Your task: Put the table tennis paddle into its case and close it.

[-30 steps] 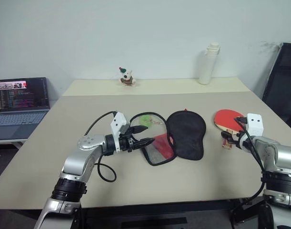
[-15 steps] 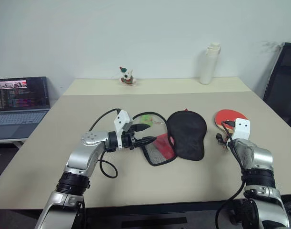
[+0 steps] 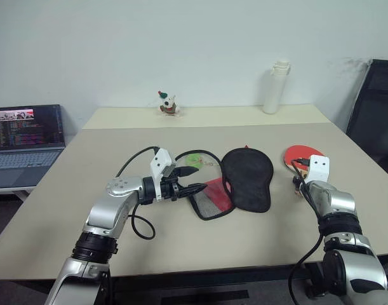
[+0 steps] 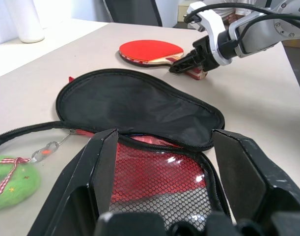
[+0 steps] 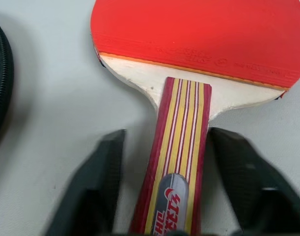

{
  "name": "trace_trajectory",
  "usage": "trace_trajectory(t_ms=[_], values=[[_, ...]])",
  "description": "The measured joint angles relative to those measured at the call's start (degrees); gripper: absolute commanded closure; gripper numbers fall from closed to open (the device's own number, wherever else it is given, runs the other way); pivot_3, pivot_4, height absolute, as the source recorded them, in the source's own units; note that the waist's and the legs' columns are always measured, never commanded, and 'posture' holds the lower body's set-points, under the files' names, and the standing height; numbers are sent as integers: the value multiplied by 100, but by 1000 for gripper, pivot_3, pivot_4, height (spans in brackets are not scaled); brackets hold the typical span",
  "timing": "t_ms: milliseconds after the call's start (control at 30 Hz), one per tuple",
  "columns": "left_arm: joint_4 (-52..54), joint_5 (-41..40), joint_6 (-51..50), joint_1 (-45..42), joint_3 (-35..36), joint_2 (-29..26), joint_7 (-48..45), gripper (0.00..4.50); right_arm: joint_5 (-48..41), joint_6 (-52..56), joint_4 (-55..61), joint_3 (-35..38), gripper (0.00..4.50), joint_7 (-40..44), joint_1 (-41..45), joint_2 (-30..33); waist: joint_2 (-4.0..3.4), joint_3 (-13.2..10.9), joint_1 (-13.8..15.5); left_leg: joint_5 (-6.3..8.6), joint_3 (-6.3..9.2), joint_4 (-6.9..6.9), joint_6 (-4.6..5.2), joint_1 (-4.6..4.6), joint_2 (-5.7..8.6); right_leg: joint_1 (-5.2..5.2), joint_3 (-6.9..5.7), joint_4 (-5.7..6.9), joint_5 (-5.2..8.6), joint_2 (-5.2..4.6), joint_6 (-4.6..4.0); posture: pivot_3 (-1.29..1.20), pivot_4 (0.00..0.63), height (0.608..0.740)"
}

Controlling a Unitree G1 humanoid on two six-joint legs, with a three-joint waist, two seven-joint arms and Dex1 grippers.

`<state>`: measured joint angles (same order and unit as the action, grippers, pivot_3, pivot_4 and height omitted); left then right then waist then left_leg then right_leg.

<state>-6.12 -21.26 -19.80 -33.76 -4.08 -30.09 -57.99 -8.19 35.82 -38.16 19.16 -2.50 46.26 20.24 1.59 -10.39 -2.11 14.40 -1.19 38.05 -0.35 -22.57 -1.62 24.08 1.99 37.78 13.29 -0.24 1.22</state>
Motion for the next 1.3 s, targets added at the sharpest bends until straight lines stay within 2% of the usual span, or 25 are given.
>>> trace_trajectory(t_ms=[67, 300, 400, 533, 633, 667, 767, 933, 1300], values=[[18, 0, -4, 10, 0, -7, 1, 1224, -12, -50, -19, 32, 3328, -100, -2, -1, 0, 0, 0, 0, -16, -5, 0, -1, 1, 5, 15, -4, -1, 0, 2, 0, 150, 740], [90, 0, -12, 59, 2, -16, 12, 1224, -11, -41, 227, 26, 3330, -157, -126, -2, -2, -1, 3, 1, -34, -9, 1, -19, 2, 25, 33, -17, -9, -3, 16, 0, 150, 740], [119, -1, -15, 103, 15, -45, 36, 1224, -18, 217, 1051, -4, 3330, -175, -427, -6, -18, -11, 14, 1, -43, -18, 1, -42, 2, 61, 42, -12, -9, -3, 16, 0, 150, 740], [141, -4, -24, 186, 68, -69, 91, 1224, -207, 1001, 2878, -15, 3330, -218, -729, -161, -21, -13, 3, 1, -47, -18, 0, -86, -8, 127, 50, 10, -12, 7, 9, 0, 150, 740], [158, -8, -55, 211, 87, -85, 104, 1224, -387, 1689, 4134, -53, 3330, -349, -967, -619, -21, -12, -16, 1, -41, -18, 1, -82, -15, 126, 45, 15, -17, 18, -1, 0, 150, 740], [169, -9, -86, 218, 97, -86, 107, 1224, -482, 2068, 4686, -128, 3330, -429, -1142, -961, -21, -12, -23, 1, -40, -19, 1, -82, -16, 127, 44, 16, -12, 21, 8, 0, 150, 740], [183, -12, -106, 233, 100, -86, 109, 1224, -612, 2649, 5222, -405, 3330, -591, -1426, -1583, -21, -12, -26, 1, -40, -16, 1, -80, -17, 127, 44, 21, -8, 18, 13, 0, 150, 740], [186, -18, -110, 237, 109, -88, 103, 1224, -602, 2870, 5494, -781, 3331, -806, -1543, -2154, -21, -12, -20, 1, -51, -11, 0, -84, -2, 125, 38, 10, -10, 3, 16, 0, 150, 740], [238, -21, -110, 273, 116, -123, 102, 1224, -293, 2200, 4706, -1136, 3331, -737, -1542, -2171, -21, -12, -22, 1, -47, -12, 0, -86, -5, 126, 39, 10, -10, 4, 15, 0, 150, 740]])
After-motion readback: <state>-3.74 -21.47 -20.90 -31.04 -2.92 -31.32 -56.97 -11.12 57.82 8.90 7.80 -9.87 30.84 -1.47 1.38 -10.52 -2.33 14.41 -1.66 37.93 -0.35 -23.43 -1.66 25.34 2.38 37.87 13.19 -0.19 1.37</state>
